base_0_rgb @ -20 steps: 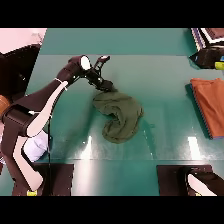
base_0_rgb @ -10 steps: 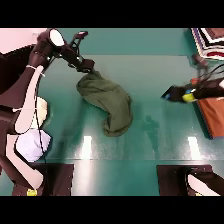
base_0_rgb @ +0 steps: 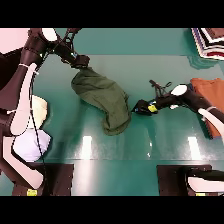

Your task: Fold the shirts.

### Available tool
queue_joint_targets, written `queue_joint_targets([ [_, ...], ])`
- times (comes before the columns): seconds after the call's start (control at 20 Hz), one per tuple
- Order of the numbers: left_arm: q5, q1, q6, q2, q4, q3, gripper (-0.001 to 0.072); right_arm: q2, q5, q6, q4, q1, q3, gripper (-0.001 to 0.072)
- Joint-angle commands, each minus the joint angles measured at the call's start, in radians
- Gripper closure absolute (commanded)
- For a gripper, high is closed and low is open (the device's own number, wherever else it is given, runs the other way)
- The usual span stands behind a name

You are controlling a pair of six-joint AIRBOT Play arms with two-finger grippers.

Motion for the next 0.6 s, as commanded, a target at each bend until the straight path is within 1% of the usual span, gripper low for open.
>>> queue_joint_targets([
  [0.0,-0.001,0.001,-0.001,0.001,0.032,0.001,0.0682,-0.129,0.003,-0.016,0.031,0.060,0.109,0.0263],
  [0.05,-0.003,0.001,-0.001,0.001,0.036,0.001,0.0682,-0.154,0.002,-0.016,0.031,0.070,0.137,0.0272],
  [0.1,-0.008,0.001,-0.001,0.001,0.037,0.001,0.0682,-0.174,0.003,-0.016,0.028,0.072,0.159,0.0315],
  [0.15,-0.012,0.001,-0.001,0.001,0.037,0.001,0.0682,-0.190,0.007,-0.016,0.024,0.071,0.177,0.0453],
  [0.2,-0.015,0.001,-0.001,0.004,0.037,0.001,0.0682,-0.195,0.005,-0.017,0.015,0.071,0.188,0.0631],
  [0.25,-0.014,0.001,-0.006,0.014,0.045,0.001,0.0682,-0.189,0.000,-0.017,-0.011,0.065,0.197,0.0695],
  [0.4,-0.008,0.001,-0.016,0.108,0.118,0.001,0.0682,-0.083,-0.004,-0.014,-0.133,0.014,0.244,0.0696],
  [0.55,-0.005,0.001,-0.016,0.285,0.158,0.001,0.0682,0.113,0.059,-0.013,-0.223,-0.081,0.357,0.0696],
])
